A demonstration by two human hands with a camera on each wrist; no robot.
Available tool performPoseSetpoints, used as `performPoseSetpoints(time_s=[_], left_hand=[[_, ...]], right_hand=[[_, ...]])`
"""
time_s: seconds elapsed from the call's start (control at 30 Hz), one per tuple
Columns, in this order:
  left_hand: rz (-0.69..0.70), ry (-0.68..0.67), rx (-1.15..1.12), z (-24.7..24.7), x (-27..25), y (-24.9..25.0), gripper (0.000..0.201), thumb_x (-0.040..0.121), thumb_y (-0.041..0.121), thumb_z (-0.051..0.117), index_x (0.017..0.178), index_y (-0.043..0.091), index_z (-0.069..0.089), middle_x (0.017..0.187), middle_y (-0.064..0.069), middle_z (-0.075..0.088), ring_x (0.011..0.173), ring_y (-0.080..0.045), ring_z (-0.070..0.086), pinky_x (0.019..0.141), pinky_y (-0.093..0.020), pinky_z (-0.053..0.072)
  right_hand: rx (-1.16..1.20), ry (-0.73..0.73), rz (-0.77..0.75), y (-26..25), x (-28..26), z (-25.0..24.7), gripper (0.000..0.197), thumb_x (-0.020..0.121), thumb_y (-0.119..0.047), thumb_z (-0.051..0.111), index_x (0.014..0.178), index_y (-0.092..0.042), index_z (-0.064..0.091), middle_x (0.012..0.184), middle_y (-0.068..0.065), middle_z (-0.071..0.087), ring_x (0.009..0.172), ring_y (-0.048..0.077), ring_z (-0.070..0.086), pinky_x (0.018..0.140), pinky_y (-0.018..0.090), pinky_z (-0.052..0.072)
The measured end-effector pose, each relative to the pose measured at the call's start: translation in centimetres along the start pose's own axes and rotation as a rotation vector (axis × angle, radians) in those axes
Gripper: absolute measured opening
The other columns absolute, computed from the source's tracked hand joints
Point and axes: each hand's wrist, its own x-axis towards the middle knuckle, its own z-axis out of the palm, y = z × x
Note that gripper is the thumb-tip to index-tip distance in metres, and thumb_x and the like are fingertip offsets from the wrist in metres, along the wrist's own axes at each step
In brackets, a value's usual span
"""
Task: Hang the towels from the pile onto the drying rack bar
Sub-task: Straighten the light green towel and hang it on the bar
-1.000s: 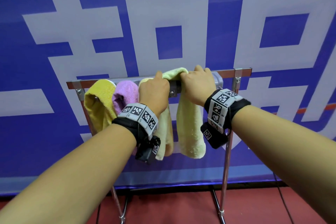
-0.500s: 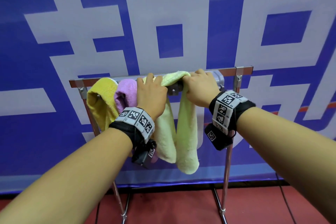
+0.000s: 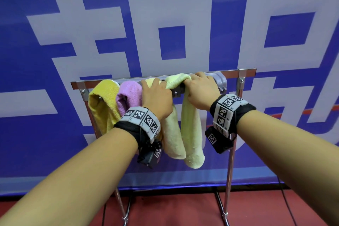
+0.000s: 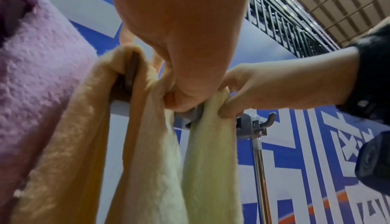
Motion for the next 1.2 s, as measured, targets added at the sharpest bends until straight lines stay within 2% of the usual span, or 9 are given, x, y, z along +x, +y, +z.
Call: performPoseSetpoints(time_s=[0.17,0.23,0.3,0.37,0.5,0.6,0.73,0.87,1.2], left_hand=[[0.037,-0.121,-0.236,-0.7,-0.1,-1.0,0.015,0.076,0.024,0.055,0.082,0.026,0.069,0.106,-0.001,0.051,0.123,-0.024,0.037,0.106,-0.056,0.026],[-0.005,-0.096,-0.398,-1.0,-0.2,-1.4,0.01,0.068,0.028,0.052,0.062,0.023,0.059,0.091,0.003,0.053,0.113,-0.024,0.044,0.097,-0.047,0.031],[-0.05,-0.024,-0.535,-1.1,-0.2,-1.6,0.015,0.064,0.033,0.048,0.053,0.023,0.051,0.099,0.007,0.062,0.109,-0.025,0.05,0.087,-0.039,0.032],[-0.096,0.069,-0.589,-0.9,-0.2,-1.6,0.016,0.07,0.035,0.053,0.056,0.026,0.052,0.117,0.012,0.062,0.111,-0.023,0.051,0.09,-0.038,0.035],[-0.133,0.144,-0.531,-0.2,0.0,-1.2,0.016,0.072,0.031,0.061,0.082,0.026,0.05,0.094,0.009,0.056,0.099,-0.022,0.048,0.083,-0.039,0.034],[-0.127,0.169,-0.47,0.2,0.1,-0.8,0.021,0.075,0.028,0.063,0.092,0.025,0.051,0.099,0.008,0.056,0.102,-0.023,0.047,0.084,-0.041,0.033],[-0.137,0.19,-0.39,0.7,0.2,-0.5,0.018,0.079,0.026,0.061,0.095,0.024,0.053,0.103,0.006,0.058,0.106,-0.023,0.047,0.089,-0.043,0.033],[-0.148,0.21,-0.297,0.7,0.6,-0.3,0.018,0.078,0.022,0.06,0.096,0.023,0.057,0.102,0.004,0.062,0.106,-0.024,0.049,0.09,-0.044,0.037],[-0.146,0.198,-0.201,0.2,2.0,-1.0,0.013,0.081,0.027,0.062,0.089,0.023,0.052,0.092,0.003,0.063,0.099,-0.024,0.052,0.087,-0.043,0.035]], right_hand=[[0.063,-0.025,-0.028,-0.1,0.3,0.1,0.023,0.083,-0.019,0.053,0.103,-0.019,0.065,0.109,0.004,0.061,0.109,0.029,0.049,0.084,0.038,0.039],[0.097,-0.007,-0.053,-0.2,0.3,-0.3,0.017,0.083,-0.019,0.054,0.094,-0.019,0.067,0.101,0.004,0.062,0.102,0.03,0.052,0.075,0.033,0.034],[0.1,-0.022,-0.094,-0.2,0.1,-0.6,0.015,0.083,-0.019,0.053,0.088,-0.02,0.067,0.094,0.003,0.061,0.096,0.03,0.053,0.073,0.032,0.029],[0.078,-0.036,-0.107,-0.1,-0.3,-0.8,0.014,0.083,-0.023,0.055,0.087,-0.023,0.068,0.091,-0.001,0.057,0.095,0.026,0.051,0.074,0.033,0.027],[0.124,-0.002,-0.121,0.1,-0.7,-0.7,0.014,0.076,-0.026,0.056,0.08,-0.024,0.069,0.078,-0.006,0.048,0.089,0.026,0.051,0.073,0.032,0.025],[0.22,0.023,-0.134,-0.2,-0.8,-0.9,0.018,0.068,-0.03,0.047,0.07,-0.021,0.063,0.074,-0.005,0.051,0.077,0.024,0.05,0.07,0.032,0.028],[0.32,0.048,-0.112,-0.3,-1.3,-1.3,0.015,0.067,-0.031,0.048,0.074,-0.019,0.049,0.071,-0.006,0.055,0.068,0.024,0.051,0.07,0.037,0.039],[0.292,0.133,-0.005,-0.5,-1.0,-0.8,0.022,0.077,-0.025,0.058,0.083,-0.015,0.039,0.067,-0.004,0.045,0.064,0.028,0.042,0.063,0.037,0.028],[0.157,0.086,0.057,-0.4,1.0,0.0,0.021,0.077,-0.015,0.057,0.097,-0.017,0.051,0.086,0.003,0.061,0.083,0.029,0.045,0.073,0.039,0.036]])
